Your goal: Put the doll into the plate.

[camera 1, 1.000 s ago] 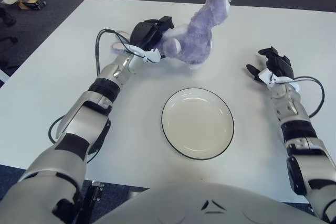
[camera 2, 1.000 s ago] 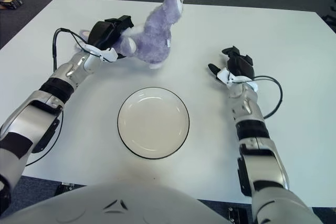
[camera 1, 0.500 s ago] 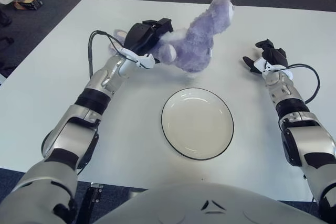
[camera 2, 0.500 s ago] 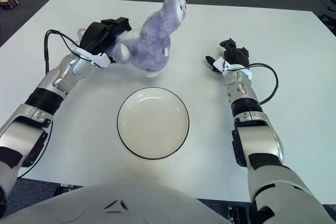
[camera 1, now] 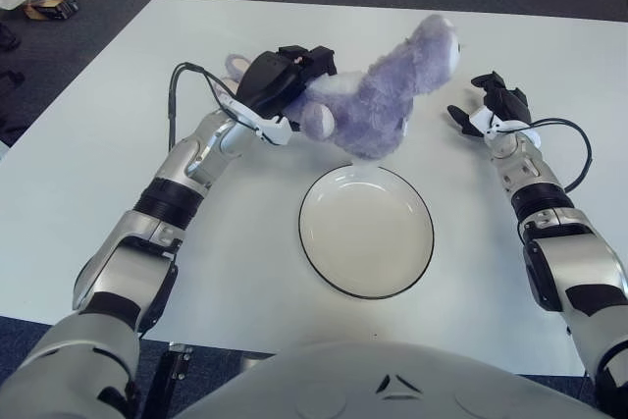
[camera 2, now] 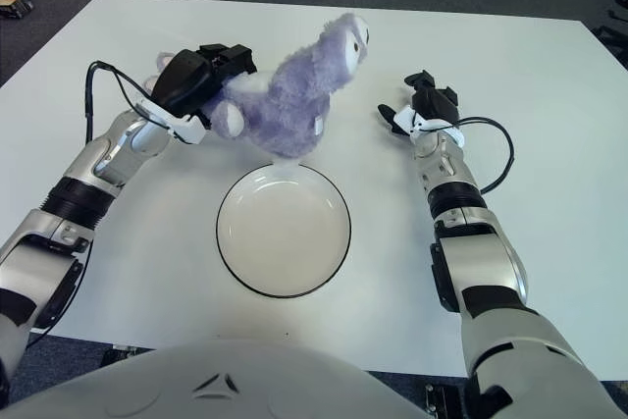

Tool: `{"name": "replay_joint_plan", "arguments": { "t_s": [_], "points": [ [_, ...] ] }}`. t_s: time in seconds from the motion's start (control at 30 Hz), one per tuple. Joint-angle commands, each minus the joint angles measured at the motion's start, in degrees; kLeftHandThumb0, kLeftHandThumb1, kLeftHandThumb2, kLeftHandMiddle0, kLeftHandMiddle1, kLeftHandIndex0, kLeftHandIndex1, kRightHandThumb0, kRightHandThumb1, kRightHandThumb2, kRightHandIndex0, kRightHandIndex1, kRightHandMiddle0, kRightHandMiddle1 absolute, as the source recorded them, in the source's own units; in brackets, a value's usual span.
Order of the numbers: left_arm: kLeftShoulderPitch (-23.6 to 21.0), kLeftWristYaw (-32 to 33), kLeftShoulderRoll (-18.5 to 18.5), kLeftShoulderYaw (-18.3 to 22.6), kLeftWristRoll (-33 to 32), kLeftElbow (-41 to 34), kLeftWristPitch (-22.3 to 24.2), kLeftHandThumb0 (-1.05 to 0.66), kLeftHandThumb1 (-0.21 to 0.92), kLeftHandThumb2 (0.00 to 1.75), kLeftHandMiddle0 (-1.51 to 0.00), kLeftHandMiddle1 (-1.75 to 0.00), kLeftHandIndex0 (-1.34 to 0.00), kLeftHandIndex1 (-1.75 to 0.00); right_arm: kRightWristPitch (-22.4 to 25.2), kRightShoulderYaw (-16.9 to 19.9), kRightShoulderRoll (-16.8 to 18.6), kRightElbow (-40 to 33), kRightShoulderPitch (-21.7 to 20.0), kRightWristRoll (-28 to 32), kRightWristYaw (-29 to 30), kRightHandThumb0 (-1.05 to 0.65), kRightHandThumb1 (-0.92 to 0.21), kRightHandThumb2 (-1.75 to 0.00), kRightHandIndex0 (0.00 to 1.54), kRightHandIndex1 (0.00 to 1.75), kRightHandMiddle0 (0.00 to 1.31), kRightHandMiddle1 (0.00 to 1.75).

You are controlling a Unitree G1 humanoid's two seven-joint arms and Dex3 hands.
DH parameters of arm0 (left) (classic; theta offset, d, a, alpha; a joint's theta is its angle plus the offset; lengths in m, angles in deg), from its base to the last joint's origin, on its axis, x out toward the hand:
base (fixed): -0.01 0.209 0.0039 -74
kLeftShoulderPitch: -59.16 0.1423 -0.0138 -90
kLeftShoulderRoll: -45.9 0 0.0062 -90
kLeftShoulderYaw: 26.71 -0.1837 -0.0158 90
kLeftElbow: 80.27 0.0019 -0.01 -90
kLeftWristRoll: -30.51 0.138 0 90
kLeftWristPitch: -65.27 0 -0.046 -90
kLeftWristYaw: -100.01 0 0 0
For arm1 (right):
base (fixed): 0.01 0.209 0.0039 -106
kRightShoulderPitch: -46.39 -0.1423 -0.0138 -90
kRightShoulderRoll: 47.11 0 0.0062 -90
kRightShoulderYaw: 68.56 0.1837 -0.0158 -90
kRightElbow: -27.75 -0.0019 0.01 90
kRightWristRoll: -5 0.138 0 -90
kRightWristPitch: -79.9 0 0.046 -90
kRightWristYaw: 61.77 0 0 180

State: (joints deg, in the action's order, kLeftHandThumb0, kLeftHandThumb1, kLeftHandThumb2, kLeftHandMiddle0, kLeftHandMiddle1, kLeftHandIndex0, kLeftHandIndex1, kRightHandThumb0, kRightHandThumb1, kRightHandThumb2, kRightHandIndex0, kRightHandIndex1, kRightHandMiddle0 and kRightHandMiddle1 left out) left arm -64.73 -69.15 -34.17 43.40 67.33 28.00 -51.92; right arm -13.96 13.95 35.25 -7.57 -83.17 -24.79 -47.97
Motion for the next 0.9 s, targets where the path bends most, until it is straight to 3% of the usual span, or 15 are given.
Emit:
{"name": "replay_joint_plan", "arguments": {
  "t_s": [0.0, 0.4, 0.87],
  "points": [
    [1.42, 0.26, 0.72, 1.43, 0.15, -1.44, -1.21, -0.53, 0.20, 1.47, -1.28, -1.75, -0.72, -1.75, -0.29, -1.69, 1.36, 0.64, 0.51, 0.49, -1.16, -0.67, -0.80, -0.69, 0.00, 0.89, 0.00, 0.79],
    [6.32, -3.05, 0.74, 1.54, -1.92, -6.68, -5.79, -0.54, 0.19, 1.48, -1.31, -1.75, -0.72, -1.75, 0.70, -2.92, 1.63, 1.94, -0.72, 0.99, -1.69, -0.67, -0.79, -0.68, 0.00, 0.94, 0.00, 0.84],
    [9.94, -7.40, 0.45, 1.65, -1.40, -11.92, -7.55, -0.53, 0.21, 1.45, -1.36, -1.75, -0.70, -1.75, 0.69, -3.21, 2.50, 3.48, -1.40, 1.48, -1.17, -0.66, -0.76, -0.71, 0.00, 0.95, 0.00, 0.85]
  ]
}}
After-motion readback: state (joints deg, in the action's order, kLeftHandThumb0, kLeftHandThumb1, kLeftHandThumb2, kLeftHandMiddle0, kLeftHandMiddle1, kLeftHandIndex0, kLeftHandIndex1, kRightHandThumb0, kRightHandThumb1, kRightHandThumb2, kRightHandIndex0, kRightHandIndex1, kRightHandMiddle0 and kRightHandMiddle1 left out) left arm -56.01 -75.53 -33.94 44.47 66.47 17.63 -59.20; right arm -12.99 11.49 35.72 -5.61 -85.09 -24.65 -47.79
